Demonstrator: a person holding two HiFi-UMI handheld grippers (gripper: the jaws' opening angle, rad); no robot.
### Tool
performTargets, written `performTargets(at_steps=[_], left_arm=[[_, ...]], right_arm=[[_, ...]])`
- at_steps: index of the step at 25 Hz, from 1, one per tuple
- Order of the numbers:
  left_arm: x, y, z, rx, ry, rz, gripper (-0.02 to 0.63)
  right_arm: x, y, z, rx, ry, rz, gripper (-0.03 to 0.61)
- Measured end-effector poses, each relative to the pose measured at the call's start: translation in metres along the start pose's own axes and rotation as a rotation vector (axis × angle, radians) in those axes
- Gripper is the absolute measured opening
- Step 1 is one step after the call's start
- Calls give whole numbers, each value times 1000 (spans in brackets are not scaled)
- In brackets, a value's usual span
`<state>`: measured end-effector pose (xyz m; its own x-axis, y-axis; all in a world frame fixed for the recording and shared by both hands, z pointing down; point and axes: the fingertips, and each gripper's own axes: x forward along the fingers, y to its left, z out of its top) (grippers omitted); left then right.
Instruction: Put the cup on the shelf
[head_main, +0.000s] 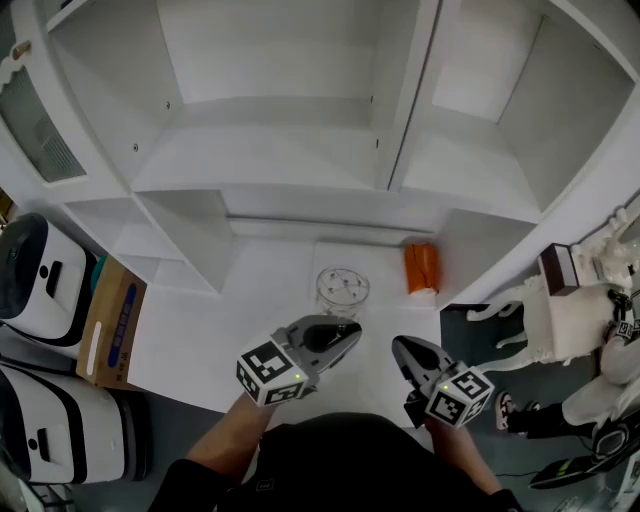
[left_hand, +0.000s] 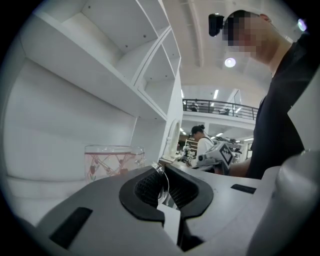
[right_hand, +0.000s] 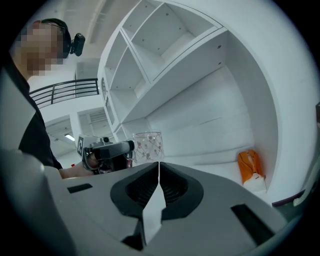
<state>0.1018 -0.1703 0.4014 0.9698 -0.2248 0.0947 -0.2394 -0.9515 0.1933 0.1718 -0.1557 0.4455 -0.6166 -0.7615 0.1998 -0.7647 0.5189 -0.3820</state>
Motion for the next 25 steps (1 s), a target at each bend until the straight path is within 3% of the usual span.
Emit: performTargets(at_steps=[10, 16, 25], left_arm=[[27, -34, 70, 37, -99, 64, 21], [36, -49, 103, 109, -99, 52, 21], [43, -65, 156, 178, -110, 55, 21]], right_arm=[[-38, -17, 21, 20, -4, 121, 17], [-44, -21, 32, 29, -77, 111, 17], [-55, -24, 30, 32, -88, 70, 17]])
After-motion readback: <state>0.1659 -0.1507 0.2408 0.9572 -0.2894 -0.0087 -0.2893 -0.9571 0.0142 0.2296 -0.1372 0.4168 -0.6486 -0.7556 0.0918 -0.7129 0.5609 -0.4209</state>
